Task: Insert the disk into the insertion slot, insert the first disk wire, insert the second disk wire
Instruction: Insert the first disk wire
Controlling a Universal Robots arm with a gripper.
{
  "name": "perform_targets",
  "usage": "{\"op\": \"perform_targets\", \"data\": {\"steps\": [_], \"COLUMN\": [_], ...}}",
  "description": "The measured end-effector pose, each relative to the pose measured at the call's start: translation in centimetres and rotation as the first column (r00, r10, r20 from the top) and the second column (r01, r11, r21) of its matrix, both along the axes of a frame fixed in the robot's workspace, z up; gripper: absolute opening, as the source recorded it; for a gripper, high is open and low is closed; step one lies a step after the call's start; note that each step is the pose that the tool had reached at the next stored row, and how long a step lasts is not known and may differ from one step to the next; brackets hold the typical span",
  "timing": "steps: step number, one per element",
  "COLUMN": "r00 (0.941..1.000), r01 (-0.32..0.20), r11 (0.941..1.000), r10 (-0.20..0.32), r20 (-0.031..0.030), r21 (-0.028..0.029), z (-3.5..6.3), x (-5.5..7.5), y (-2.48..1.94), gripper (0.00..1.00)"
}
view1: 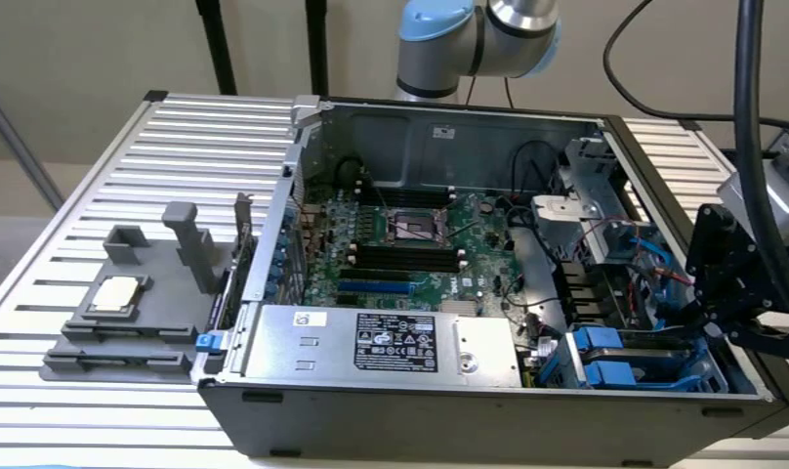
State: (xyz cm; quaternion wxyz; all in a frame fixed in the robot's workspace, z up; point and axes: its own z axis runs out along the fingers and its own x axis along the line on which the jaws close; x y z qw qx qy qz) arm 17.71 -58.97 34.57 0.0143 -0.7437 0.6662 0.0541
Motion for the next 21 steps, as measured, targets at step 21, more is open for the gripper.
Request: {"op": "perform_targets", "data": {"steps": [21], "r00": [0.9992], "r01": [0.040], "r11": [0.9990], "r10": [-0.040], "r20": [0.0004], "r21": [-0.0214], "z": [-0.52], "x": [-2.7], "y": [0.11], "gripper": [0.17]}}
